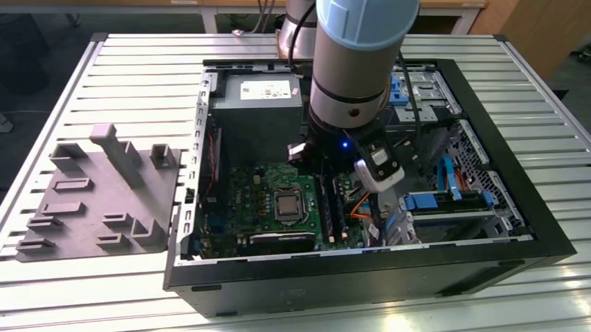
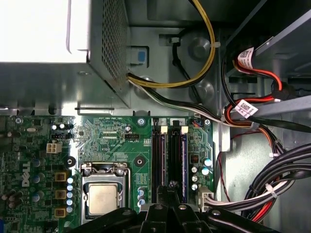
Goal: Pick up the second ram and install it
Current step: 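Press down the second ram until it locks into place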
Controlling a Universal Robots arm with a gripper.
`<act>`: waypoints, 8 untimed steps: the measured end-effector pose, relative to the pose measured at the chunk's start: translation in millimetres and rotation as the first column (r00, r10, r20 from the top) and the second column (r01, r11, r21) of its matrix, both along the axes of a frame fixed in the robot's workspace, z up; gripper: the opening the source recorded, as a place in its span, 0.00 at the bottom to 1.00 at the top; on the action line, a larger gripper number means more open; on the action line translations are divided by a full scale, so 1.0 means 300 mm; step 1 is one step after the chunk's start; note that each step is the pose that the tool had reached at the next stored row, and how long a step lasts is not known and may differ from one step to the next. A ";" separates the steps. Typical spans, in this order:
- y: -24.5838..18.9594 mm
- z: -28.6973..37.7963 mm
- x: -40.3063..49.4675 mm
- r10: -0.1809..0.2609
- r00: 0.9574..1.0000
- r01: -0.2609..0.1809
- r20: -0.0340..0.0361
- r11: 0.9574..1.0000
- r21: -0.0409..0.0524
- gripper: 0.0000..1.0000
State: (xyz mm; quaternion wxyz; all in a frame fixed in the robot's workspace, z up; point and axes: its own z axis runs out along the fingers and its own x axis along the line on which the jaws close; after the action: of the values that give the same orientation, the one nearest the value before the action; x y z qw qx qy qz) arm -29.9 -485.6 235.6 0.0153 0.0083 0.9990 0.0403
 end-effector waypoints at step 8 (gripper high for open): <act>-0.008 0.000 0.000 0.000 1.000 0.000 0.000 1.000 0.000 0.11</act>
State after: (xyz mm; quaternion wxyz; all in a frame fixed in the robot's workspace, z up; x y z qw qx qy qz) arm -29.9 -488.1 235.6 0.0153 0.0083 0.9990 0.0403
